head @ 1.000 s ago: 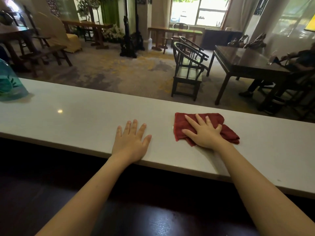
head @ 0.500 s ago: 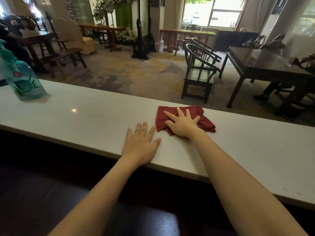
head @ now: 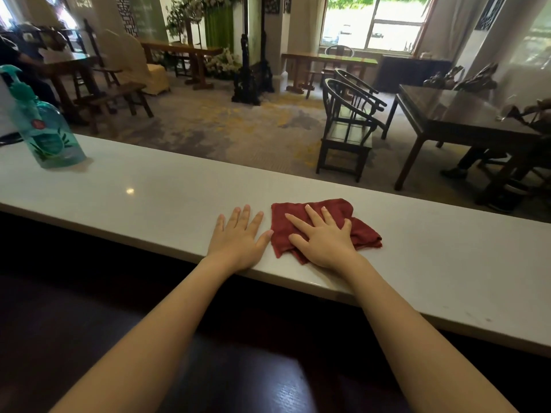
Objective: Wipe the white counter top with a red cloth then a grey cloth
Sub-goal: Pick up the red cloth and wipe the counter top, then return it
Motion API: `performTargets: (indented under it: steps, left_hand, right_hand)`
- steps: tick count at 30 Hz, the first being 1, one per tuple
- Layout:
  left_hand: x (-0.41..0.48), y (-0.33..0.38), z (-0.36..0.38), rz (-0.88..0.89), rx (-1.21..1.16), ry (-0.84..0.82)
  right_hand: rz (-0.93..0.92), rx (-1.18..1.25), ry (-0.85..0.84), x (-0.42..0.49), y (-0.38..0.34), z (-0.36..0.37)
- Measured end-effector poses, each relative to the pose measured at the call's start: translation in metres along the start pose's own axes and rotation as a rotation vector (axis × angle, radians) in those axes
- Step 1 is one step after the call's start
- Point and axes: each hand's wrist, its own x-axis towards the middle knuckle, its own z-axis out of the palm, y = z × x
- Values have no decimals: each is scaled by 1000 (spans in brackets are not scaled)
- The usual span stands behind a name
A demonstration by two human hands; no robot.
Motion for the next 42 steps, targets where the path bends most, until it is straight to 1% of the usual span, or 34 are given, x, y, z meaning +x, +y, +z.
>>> performTargets:
  steps: [9, 16, 20, 23, 32, 37, 42]
  left_hand:
    - [2, -4, -4, 11, -14, -25]
    - [14, -54, -8, -33, -16, 18]
    - [23, -86, -14, -62, 4, 27]
    - [27, -108, -16, -51, 49, 30]
    - [33, -185, -27, -30, 39, 28]
    - [35, -190, -29, 3, 13, 14]
    - [32, -191, -28, 17, -7, 38]
  right_hand:
    - [4, -6, 21, -44, -6, 6]
    - [60, -15, 13, -46, -23, 8]
    - [132, -17, 28, -35, -46, 12]
    - [161, -10, 44, -22, -71, 17]
    - [156, 1, 14, 31, -150, 27]
    - [177, 1, -8, 54, -177, 27]
    - [167, -5, -29, 70, -193, 21]
